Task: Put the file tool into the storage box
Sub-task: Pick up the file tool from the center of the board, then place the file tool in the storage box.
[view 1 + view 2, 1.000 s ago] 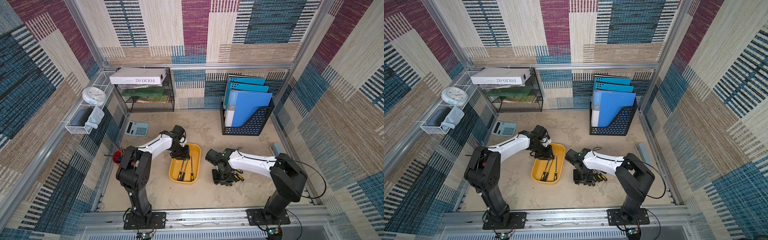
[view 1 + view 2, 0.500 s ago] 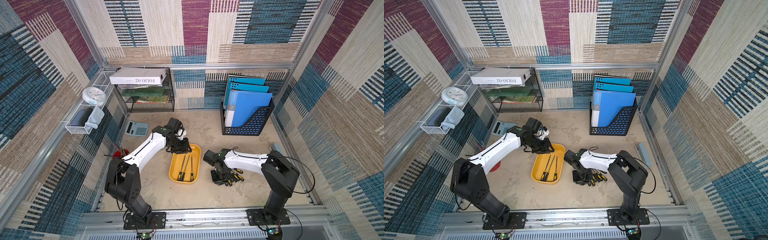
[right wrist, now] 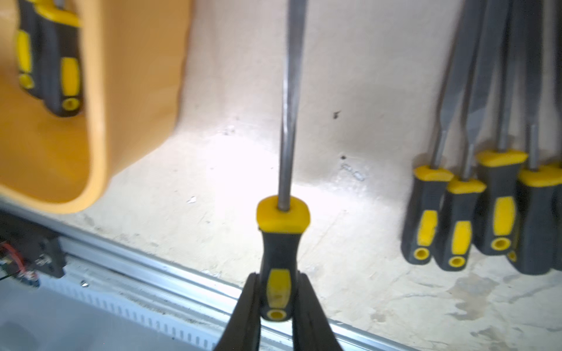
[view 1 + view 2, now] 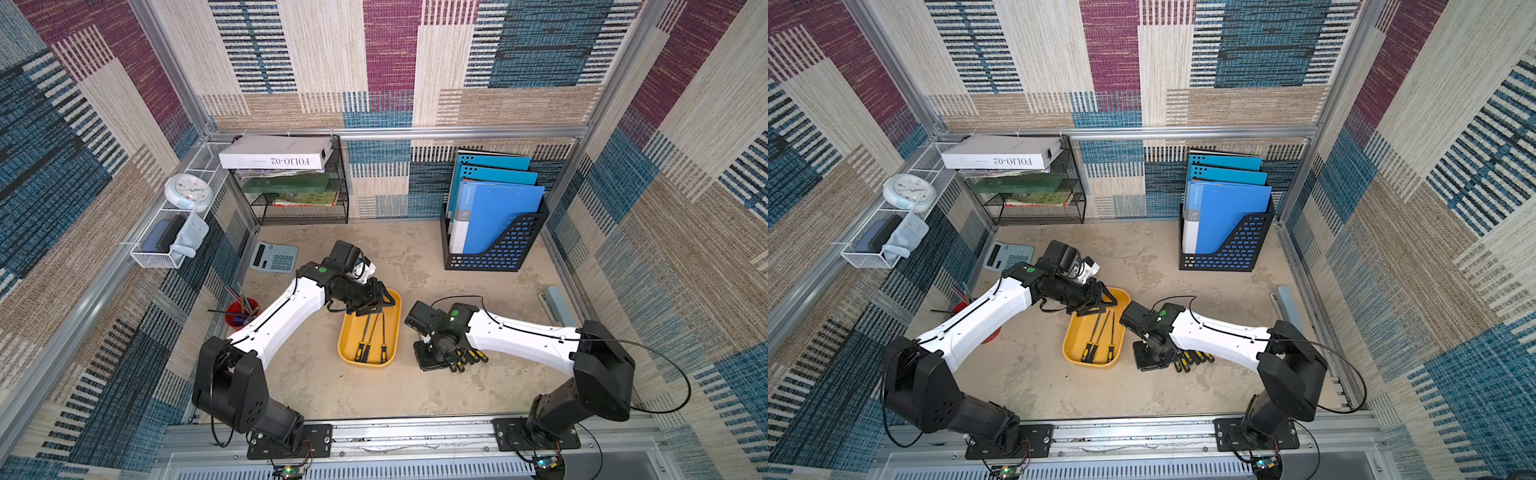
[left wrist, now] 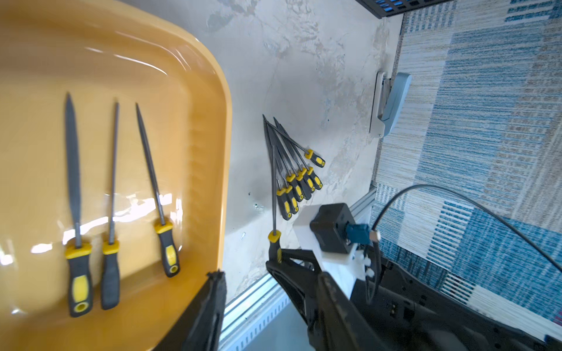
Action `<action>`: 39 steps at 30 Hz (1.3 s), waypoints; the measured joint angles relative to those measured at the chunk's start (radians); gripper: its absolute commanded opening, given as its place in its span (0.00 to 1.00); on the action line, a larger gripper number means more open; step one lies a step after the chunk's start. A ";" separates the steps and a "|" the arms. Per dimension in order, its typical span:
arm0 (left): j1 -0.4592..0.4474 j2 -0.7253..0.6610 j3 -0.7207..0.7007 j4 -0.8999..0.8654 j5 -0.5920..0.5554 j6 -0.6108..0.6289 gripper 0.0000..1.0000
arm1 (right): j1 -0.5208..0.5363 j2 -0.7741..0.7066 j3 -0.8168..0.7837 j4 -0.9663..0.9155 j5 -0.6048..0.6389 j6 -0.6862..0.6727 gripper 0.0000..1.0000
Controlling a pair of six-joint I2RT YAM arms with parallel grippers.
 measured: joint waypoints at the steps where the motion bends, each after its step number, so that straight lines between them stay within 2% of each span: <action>1: -0.009 0.003 -0.011 0.013 0.005 -0.013 0.53 | 0.009 -0.013 0.000 0.011 -0.010 0.007 0.10; 7: -0.042 0.012 -0.066 0.085 0.007 -0.082 0.52 | 0.035 -0.055 0.020 0.047 -0.042 0.040 0.10; 15: -0.061 0.034 -0.079 0.119 -0.001 -0.109 0.52 | 0.055 -0.057 0.045 0.078 -0.067 0.057 0.10; 17: -0.066 0.039 -0.078 0.124 -0.003 -0.109 0.48 | 0.059 -0.053 0.050 0.086 -0.073 0.060 0.10; 21: -0.075 0.060 -0.076 0.133 -0.005 -0.108 0.27 | 0.063 -0.051 0.052 0.103 -0.084 0.068 0.10; 24: -0.075 0.080 -0.072 0.129 -0.013 -0.103 0.02 | 0.063 -0.049 0.054 0.118 -0.096 0.076 0.12; 26: -0.075 0.093 -0.060 0.118 -0.017 -0.082 0.00 | 0.062 -0.046 0.055 0.123 -0.100 0.080 0.17; 27: -0.074 0.100 -0.047 0.105 -0.020 -0.078 0.00 | 0.061 -0.046 0.055 0.125 -0.100 0.082 0.23; 29: -0.073 0.113 -0.021 0.079 -0.024 -0.055 0.00 | 0.055 -0.048 0.055 0.131 -0.104 0.087 0.48; 31: -0.060 0.125 0.006 0.050 -0.025 -0.021 0.00 | 0.044 -0.058 0.055 0.140 -0.109 0.087 0.65; 34: -0.006 0.142 0.056 -0.020 -0.029 0.050 0.00 | 0.013 -0.087 0.062 0.141 -0.118 0.094 0.72; 39: 0.067 0.195 0.195 -0.149 -0.117 0.208 0.00 | -0.056 -0.163 0.054 0.116 -0.093 0.127 0.72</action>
